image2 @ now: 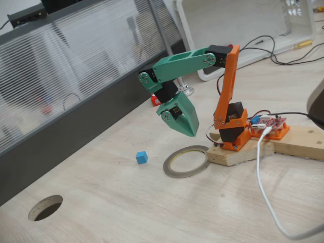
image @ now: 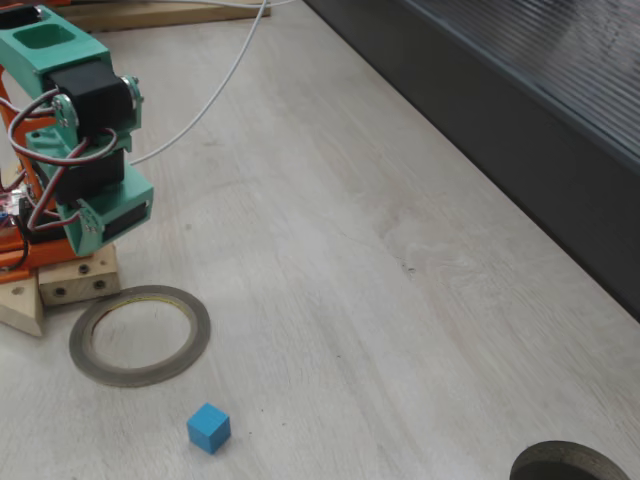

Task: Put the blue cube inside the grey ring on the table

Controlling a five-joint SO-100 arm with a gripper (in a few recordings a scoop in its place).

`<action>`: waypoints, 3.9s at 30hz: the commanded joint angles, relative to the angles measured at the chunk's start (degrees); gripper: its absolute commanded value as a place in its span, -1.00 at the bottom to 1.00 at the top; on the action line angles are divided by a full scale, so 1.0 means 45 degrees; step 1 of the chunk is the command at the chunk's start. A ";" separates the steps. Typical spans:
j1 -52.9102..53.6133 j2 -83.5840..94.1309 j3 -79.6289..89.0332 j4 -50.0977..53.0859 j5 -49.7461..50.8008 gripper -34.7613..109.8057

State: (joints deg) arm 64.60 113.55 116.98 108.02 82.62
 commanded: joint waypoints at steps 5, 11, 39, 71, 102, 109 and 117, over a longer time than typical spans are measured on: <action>0.0176 0.0234 -0.0137 0.0137 0.0098 -0.53; 0.0195 0.0234 -0.0176 -0.1738 0.0098 -0.53; 0.0234 -0.1719 -0.0605 -0.6621 0.0098 -0.53; 0.2852 -0.8242 -0.8926 -0.6641 0.0215 -0.53; 0.1230 -0.8906 -0.9063 -0.6660 0.0215 -0.53; 0.1230 -0.8945 -1.0449 -0.6680 0.0234 -0.53; 0.1230 -1.1172 -1.1523 -0.6660 0.0234 -0.53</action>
State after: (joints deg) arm 70.58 64.07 67.24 77.70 82.62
